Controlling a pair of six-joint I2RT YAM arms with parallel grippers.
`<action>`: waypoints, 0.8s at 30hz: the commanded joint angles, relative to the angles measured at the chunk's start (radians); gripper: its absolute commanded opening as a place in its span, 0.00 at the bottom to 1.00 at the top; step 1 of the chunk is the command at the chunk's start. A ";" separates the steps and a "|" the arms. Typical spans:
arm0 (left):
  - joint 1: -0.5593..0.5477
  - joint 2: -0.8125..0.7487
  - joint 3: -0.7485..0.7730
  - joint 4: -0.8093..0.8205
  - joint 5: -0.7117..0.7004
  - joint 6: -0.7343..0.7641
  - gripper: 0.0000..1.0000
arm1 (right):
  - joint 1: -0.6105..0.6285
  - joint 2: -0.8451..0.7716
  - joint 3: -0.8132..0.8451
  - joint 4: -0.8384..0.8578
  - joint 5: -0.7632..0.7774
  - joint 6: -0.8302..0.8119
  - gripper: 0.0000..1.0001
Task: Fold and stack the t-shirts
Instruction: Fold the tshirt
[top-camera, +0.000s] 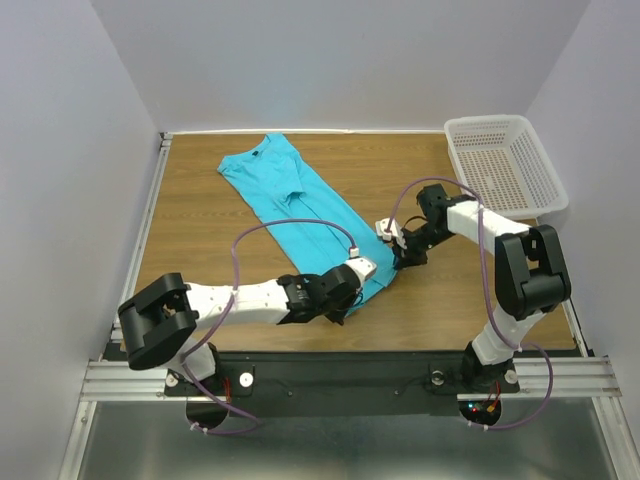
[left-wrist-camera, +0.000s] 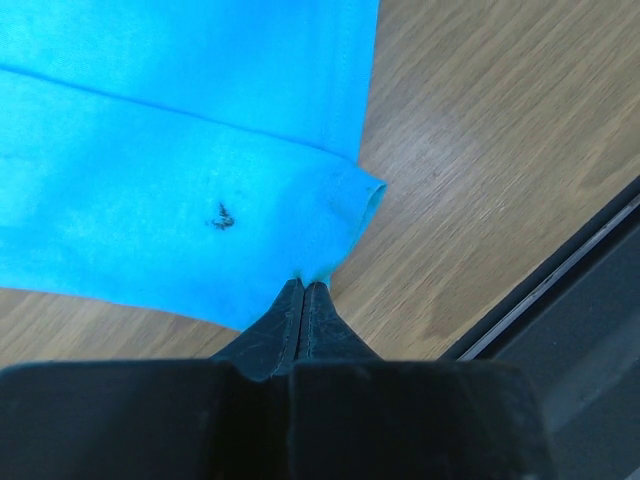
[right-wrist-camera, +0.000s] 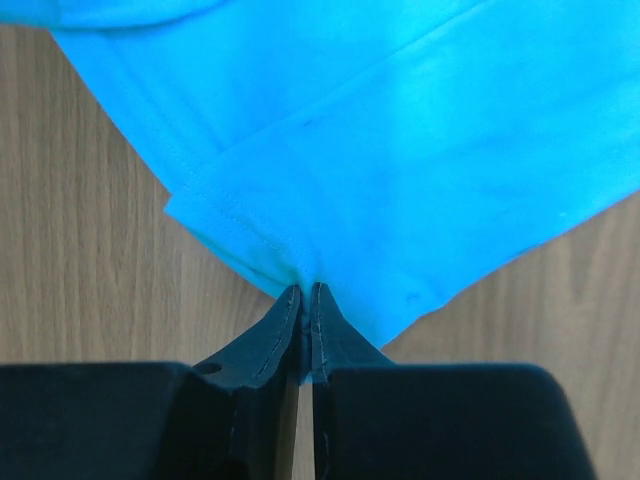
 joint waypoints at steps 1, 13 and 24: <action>0.030 -0.084 -0.025 0.040 0.024 -0.004 0.00 | 0.006 0.009 0.104 -0.115 -0.078 0.046 0.01; 0.171 -0.214 -0.085 0.084 0.113 -0.002 0.00 | 0.006 0.078 0.265 -0.127 -0.208 0.216 0.01; 0.422 -0.236 -0.007 0.036 0.189 0.093 0.00 | 0.020 0.292 0.644 -0.124 -0.230 0.464 0.01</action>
